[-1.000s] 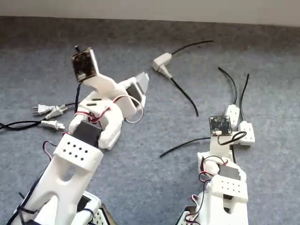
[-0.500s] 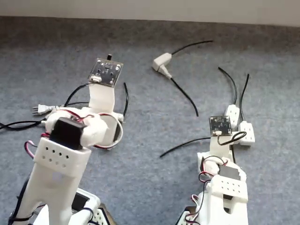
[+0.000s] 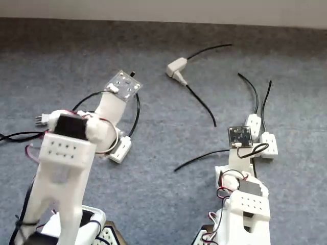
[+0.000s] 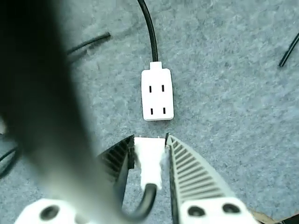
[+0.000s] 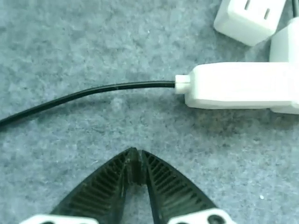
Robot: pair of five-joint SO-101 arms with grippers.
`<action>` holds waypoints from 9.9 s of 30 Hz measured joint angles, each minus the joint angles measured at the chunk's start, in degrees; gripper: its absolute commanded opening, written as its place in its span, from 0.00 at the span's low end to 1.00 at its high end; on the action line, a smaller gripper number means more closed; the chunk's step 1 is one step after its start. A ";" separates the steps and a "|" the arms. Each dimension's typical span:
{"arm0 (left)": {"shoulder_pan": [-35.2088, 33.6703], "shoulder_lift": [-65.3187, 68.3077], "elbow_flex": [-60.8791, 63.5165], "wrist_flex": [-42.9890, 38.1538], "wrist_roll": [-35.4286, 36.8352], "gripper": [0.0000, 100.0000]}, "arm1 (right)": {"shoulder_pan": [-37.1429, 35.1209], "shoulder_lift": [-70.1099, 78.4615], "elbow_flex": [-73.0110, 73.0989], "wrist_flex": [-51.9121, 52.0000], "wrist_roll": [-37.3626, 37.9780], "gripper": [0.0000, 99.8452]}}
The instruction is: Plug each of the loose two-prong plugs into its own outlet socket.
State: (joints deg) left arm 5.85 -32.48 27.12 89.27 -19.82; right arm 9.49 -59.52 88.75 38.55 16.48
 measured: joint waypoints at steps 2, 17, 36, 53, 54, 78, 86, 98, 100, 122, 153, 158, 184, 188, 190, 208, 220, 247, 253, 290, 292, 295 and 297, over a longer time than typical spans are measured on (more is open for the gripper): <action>0.00 5.36 -1.76 0.00 0.00 0.01 | 0.00 0.00 0.00 0.00 0.00 0.01; 0.00 26.29 -8.18 -3.08 4.75 0.01 | 0.00 0.00 0.00 0.00 0.00 0.01; 0.00 19.96 3.96 -15.03 7.30 0.01 | 0.00 0.00 0.00 0.00 0.00 0.01; 2.29 10.29 16.97 -24.97 13.98 0.01 | 0.00 0.00 0.00 0.00 0.00 0.01; 1.93 10.81 16.70 -24.97 14.15 0.01 | 0.00 0.00 0.00 0.00 0.00 0.01; 1.32 0.97 25.76 -28.40 14.33 0.01 | 0.00 0.00 0.00 0.00 0.00 0.01; 1.23 -2.02 23.65 -25.23 14.15 0.01 | 0.00 0.00 0.00 0.00 0.00 0.01; 1.14 -2.99 27.25 -29.98 13.01 0.01 | 0.00 0.00 0.00 0.00 0.00 0.01; 1.14 -3.08 28.66 -32.35 13.01 0.01 | 0.00 0.00 0.00 0.00 0.00 0.01; 1.14 -3.08 27.69 -34.11 12.66 0.01 | 0.00 0.00 0.09 -0.35 0.00 0.01; 1.14 -3.25 30.86 -36.57 12.57 0.01 | 0.00 0.00 0.09 -1.05 0.00 0.01; 1.14 -4.31 32.44 -36.92 12.57 0.01 | 0.00 0.00 0.09 -1.05 0.00 0.01; -4.13 -39.56 50.90 -25.49 9.05 0.01 | 0.00 0.00 0.09 -1.05 0.00 0.01; -4.84 -39.65 52.13 -26.29 8.88 0.01 | 0.00 0.00 0.09 -1.05 0.00 0.01; -4.92 -39.65 52.22 -26.99 8.88 0.01 | 0.00 0.00 0.09 -1.05 0.00 0.01; -5.10 -39.47 55.74 -39.74 8.88 0.01 | -0.09 0.00 0.09 -1.05 0.00 0.01; -7.12 -39.91 57.23 -41.05 8.88 0.01 | -0.09 0.00 0.09 -1.05 0.00 0.01; -2.11 -39.82 56.97 -55.82 26.99 0.01 | -0.09 0.00 0.09 -1.05 0.00 0.01; -2.11 -39.74 53.63 -63.47 36.31 0.01 | -0.09 0.00 0.09 -1.05 0.00 0.01; 12.66 -39.74 60.48 -106.90 104.44 0.01 | -31.47 8.35 -42.11 35.69 -5.36 0.01; 12.66 -39.74 60.48 -106.90 104.53 0.01 | -32.18 14.33 -47.38 37.01 -5.36 0.01; 12.66 -39.74 61.36 -107.08 104.53 0.01 | -32.35 24.26 -56.35 37.63 -5.36 0.01; 12.66 -39.74 62.24 -107.25 104.53 0.01 | -32.35 30.77 -62.15 37.63 -5.36 0.01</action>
State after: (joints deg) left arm 18.51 -72.22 89.36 -17.98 84.70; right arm -22.86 -28.75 26.59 76.18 11.12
